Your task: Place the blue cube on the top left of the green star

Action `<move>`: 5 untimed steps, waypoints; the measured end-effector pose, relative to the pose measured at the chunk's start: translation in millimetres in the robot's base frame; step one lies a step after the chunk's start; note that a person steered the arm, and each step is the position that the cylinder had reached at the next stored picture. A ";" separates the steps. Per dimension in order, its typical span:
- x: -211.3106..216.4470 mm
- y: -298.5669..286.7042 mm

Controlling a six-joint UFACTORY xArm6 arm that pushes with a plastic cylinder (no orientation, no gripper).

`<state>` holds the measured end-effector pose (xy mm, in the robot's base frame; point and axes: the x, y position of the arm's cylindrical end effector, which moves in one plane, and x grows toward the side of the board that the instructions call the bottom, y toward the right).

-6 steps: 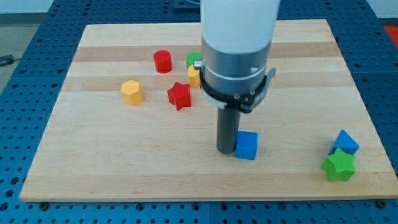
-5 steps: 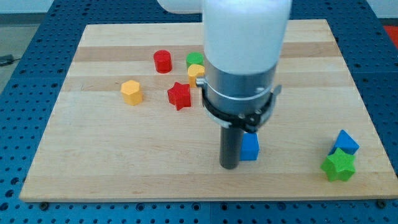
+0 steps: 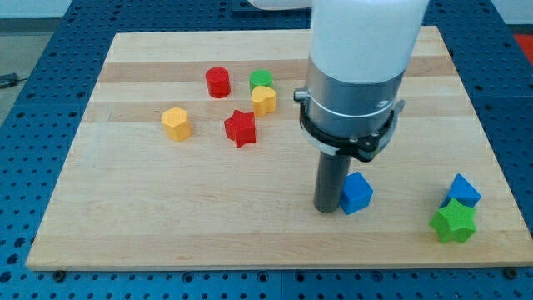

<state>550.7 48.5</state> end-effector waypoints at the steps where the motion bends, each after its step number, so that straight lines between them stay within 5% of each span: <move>1: -15.8 -10.6; 3: -16.6 62.9; 5: 2.7 75.8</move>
